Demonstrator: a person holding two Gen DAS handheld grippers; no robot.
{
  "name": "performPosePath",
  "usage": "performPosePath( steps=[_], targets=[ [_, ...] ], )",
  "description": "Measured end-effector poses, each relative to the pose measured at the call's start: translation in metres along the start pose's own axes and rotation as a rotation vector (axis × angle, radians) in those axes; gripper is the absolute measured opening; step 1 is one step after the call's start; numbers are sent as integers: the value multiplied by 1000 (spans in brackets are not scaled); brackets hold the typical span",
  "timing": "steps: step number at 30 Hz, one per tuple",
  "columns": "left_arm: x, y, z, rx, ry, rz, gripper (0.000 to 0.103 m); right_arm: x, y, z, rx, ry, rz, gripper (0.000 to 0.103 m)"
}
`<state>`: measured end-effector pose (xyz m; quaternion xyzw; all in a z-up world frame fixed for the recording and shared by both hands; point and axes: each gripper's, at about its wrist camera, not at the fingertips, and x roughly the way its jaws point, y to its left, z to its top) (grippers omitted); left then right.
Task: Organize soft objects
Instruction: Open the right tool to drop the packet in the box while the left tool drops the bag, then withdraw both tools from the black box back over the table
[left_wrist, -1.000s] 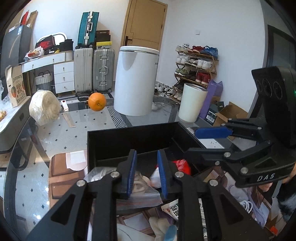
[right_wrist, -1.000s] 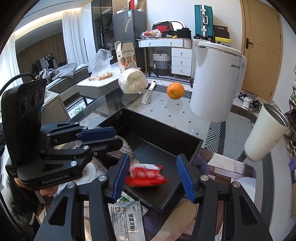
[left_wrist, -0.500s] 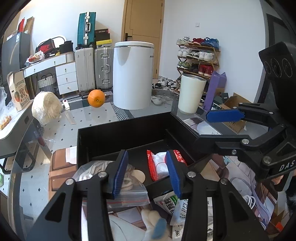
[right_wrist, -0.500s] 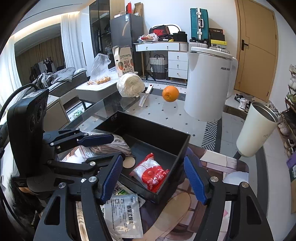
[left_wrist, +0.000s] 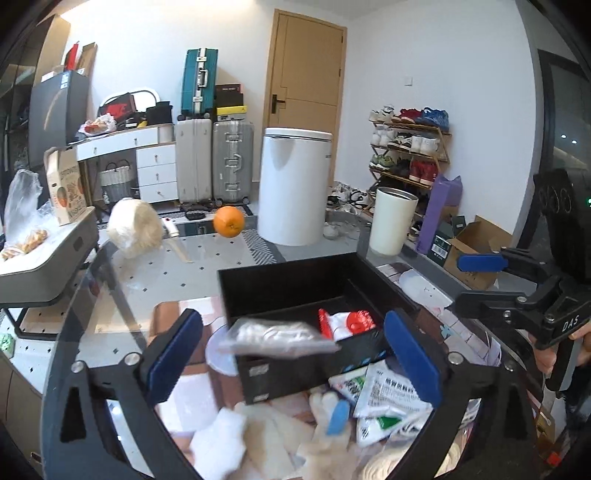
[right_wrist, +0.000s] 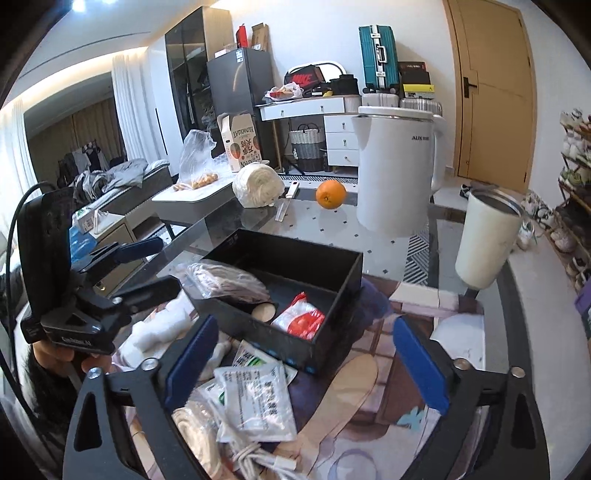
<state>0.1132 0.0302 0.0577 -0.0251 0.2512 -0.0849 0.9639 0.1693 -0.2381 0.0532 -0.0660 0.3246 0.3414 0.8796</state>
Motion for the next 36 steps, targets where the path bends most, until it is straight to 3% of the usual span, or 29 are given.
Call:
performPosePath(
  steps=[16, 36],
  targets=[
    [-34, 14, -31, -17, 30, 107, 103, -20, 17, -41, 10, 33, 13, 102],
    [-28, -1, -71, 7, 122, 78, 103, -15, 9, -96, -40, 165, -48, 102]
  ],
)
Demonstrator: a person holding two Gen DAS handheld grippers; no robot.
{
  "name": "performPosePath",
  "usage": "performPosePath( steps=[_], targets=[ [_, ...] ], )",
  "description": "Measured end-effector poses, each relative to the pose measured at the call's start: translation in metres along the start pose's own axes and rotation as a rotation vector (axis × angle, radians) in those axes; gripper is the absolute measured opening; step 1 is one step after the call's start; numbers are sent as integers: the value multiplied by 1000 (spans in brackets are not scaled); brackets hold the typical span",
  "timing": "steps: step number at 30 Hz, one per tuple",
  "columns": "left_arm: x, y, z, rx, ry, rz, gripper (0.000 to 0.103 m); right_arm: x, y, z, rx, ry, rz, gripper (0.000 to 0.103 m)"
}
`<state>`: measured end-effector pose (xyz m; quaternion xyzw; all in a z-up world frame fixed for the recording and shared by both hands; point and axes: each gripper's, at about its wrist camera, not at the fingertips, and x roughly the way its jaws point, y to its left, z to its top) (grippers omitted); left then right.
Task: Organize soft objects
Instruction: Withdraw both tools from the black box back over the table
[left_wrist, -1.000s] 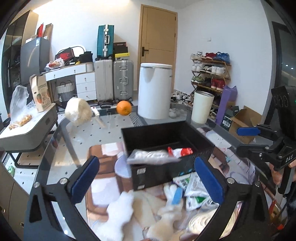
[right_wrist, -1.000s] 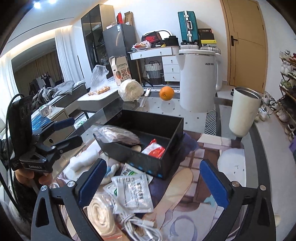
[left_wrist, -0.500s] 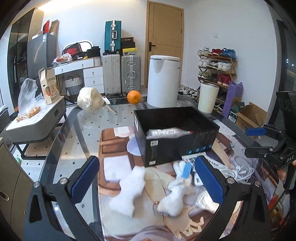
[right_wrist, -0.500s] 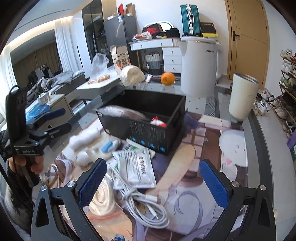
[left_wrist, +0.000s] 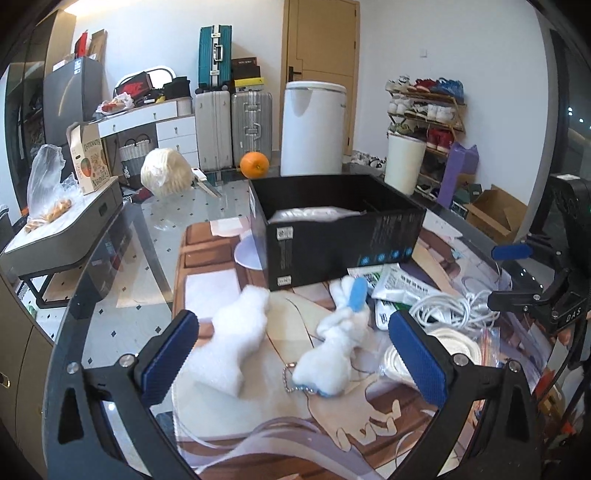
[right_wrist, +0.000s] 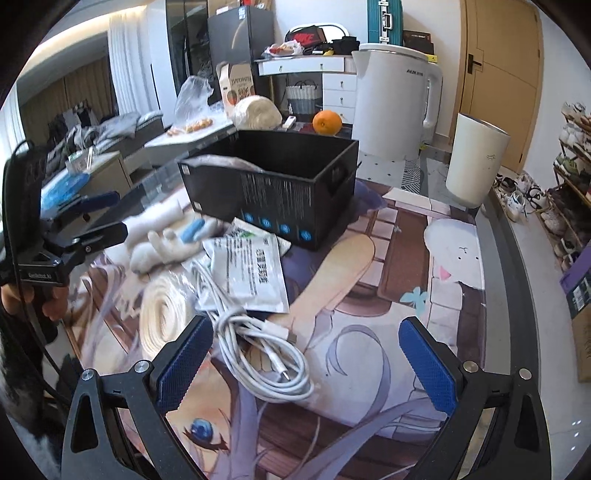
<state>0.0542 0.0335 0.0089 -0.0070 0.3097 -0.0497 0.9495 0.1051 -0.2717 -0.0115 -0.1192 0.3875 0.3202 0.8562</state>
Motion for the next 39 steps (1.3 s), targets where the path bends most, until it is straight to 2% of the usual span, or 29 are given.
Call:
performPosePath(
  steps=[13, 24, 26, 34, 39],
  targets=[
    [10, -4, -7, 11, 57, -18, 103, 26, 12, 1, -109, 94, 2, 102],
    [13, -7, -8, 31, 80, -35, 103, 45, 32, 1, -193, 154, 61, 102],
    [13, -7, -9, 29, 80, -38, 103, 48, 37, 1, -203, 155, 71, 99],
    [13, -4, -9, 15, 82, -45, 103, 49, 37, 0, -185, 131, 115, 62],
    [14, -4, -9, 19, 84, -44, 103, 41, 37, -5, -187, 120, 118, 57]
  ],
)
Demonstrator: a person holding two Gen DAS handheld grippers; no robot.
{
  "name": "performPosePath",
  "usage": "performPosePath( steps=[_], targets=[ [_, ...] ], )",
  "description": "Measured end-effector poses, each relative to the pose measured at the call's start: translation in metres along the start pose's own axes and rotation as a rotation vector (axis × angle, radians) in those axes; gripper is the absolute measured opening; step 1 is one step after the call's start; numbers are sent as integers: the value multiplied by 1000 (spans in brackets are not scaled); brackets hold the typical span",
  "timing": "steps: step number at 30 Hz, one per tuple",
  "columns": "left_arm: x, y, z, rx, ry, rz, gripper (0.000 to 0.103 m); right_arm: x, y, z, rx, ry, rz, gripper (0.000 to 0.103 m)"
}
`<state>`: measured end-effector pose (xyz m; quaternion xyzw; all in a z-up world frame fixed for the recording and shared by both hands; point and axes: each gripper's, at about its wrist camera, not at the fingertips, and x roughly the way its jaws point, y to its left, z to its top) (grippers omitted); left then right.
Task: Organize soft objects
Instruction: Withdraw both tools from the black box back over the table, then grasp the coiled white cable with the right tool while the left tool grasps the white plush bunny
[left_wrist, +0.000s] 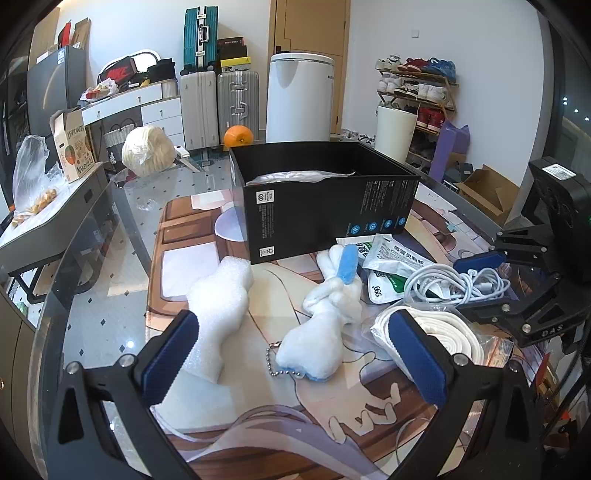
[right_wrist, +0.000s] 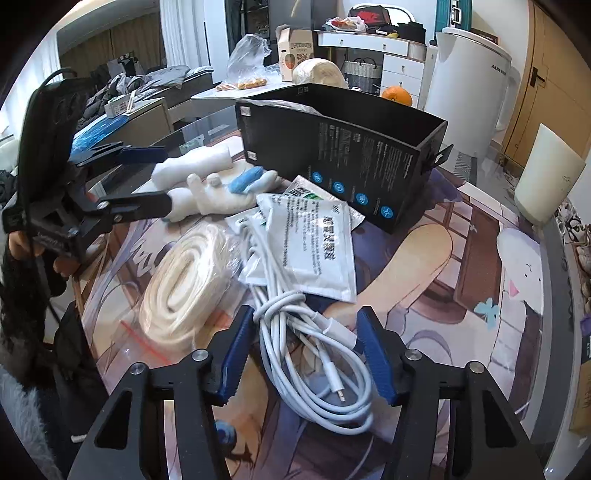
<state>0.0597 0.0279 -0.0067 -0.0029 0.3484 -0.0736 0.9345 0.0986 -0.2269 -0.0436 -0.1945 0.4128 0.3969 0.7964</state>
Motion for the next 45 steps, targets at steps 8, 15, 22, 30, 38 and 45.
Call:
performPosePath(
  steps=[8, 15, 22, 30, 38, 45],
  targets=[
    [1, -1, 0, 5, 3, -1, 103, -5, 11, -7, -30, -2, 40, 57],
    [1, -1, 0, 7, 5, -3, 103, -2, 14, -4, -48, -14, 66, 57],
    [2, -3, -1, 11, 6, -3, 103, 0, 19, -1, -74, -21, 61, 57],
    [2, -4, -1, 12, 8, -6, 103, -5, 27, -8, -116, -61, 84, 44],
    [1, -4, -1, 4, 12, -10, 103, -27, 17, -24, -55, -120, 85, 44],
    [7, -3, 3, 2, 44, -35, 95, -44, 7, -26, 17, -175, 58, 44]
  ],
)
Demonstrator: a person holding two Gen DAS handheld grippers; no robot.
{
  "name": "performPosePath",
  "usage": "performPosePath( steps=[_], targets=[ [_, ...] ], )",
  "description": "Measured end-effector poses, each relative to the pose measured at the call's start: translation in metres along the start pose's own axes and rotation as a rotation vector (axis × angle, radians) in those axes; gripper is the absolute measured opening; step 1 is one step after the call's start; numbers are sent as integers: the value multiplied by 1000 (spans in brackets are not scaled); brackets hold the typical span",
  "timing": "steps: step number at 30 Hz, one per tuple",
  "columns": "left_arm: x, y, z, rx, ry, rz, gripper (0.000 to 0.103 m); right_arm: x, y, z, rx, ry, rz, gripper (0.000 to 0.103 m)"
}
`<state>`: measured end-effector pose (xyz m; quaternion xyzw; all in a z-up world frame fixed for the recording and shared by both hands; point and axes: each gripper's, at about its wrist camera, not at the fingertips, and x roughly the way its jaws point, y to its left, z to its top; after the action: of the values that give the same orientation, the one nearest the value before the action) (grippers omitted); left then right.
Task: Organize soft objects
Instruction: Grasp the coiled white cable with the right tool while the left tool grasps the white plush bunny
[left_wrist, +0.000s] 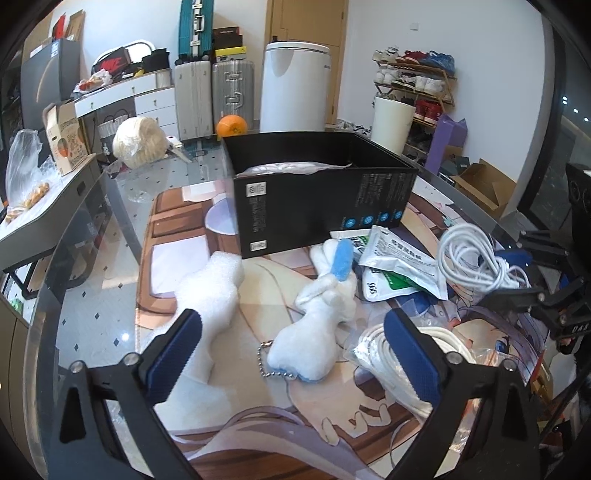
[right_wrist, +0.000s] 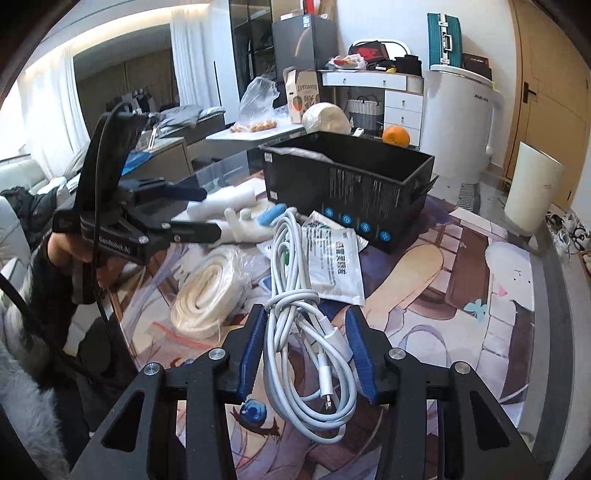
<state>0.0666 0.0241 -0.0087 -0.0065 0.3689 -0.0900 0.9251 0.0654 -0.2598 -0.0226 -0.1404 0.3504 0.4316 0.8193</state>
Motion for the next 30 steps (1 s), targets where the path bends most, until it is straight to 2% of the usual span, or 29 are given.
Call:
performPosePath(
  steps=[6, 8, 10, 12, 15, 16, 23, 30],
  targets=[
    [11, -10, 5, 54, 36, -31, 67, -4, -4, 6, 17, -22, -4, 44],
    [16, -11, 7, 59, 61, -43, 64, -4, -5, 7, 19, -24, -6, 44],
    [21, -11, 8, 61, 83, -51, 51, -4, -5, 8, 18, -27, -5, 44],
    [27, -11, 8, 57, 112, -57, 44, -3, -5, 9, 18, -27, -4, 44],
    [26, -10, 7, 58, 109, -59, 38, -2, -6, 10, 19, -26, -6, 44],
    [25, -10, 7, 59, 104, -55, 32, -2, -6, 9, 20, -25, -7, 44],
    [12, -9, 5, 46, 51, -57, 32, -5, -7, 10, 28, -35, -14, 44],
    [-13, -6, 9, 34, -36, -56, 32, -13, -7, 16, 33, -60, -26, 44]
  ],
)
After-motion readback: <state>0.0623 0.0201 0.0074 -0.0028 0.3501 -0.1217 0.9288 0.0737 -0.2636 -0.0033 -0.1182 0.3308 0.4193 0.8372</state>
